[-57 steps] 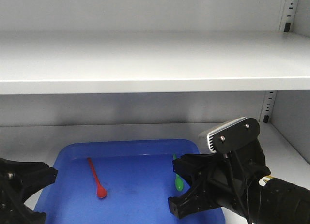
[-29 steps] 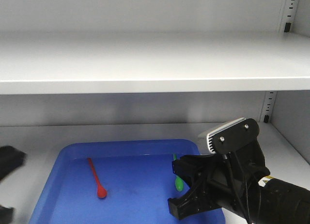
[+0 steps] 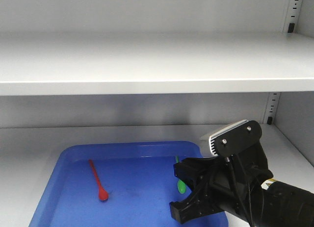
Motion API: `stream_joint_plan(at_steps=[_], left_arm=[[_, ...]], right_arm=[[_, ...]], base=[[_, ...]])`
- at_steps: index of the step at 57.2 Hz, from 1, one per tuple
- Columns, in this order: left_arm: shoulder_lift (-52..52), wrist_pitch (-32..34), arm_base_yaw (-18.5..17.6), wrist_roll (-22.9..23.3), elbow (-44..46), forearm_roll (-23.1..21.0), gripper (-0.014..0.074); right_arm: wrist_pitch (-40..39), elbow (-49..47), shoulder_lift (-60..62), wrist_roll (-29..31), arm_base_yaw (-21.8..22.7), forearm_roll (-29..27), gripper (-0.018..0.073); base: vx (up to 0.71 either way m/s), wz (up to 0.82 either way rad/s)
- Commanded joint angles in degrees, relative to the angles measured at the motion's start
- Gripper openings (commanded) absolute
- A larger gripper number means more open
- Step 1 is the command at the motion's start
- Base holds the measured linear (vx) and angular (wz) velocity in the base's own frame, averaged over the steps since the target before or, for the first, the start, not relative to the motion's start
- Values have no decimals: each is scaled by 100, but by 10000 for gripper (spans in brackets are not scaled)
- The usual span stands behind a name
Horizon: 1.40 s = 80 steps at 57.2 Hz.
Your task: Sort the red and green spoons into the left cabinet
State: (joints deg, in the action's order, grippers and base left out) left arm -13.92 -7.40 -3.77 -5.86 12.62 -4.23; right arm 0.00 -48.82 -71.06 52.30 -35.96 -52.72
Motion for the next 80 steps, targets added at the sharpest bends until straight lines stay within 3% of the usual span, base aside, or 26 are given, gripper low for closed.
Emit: stream_joint_plan(at_steps=[1, 14, 76, 80], left_arm=[[346, 655, 14, 69, -386, 11, -4], [1332, 1545, 14, 177, -1501, -9, -4], [1557, 1358, 14, 170, -1510, -9, -4], [1557, 1358, 14, 170, -1510, -9, -4]], right_arm=[[-228, -167, 145, 9, 10, -12, -4], [-220, -167, 145, 9, 10, -12, -4], [-189, -167, 106, 15, 10, -6, -4], [-209, -167, -2, -201, 10, 106, -4]], base=[[0, 0], [0, 0], [0, 0], [0, 0]])
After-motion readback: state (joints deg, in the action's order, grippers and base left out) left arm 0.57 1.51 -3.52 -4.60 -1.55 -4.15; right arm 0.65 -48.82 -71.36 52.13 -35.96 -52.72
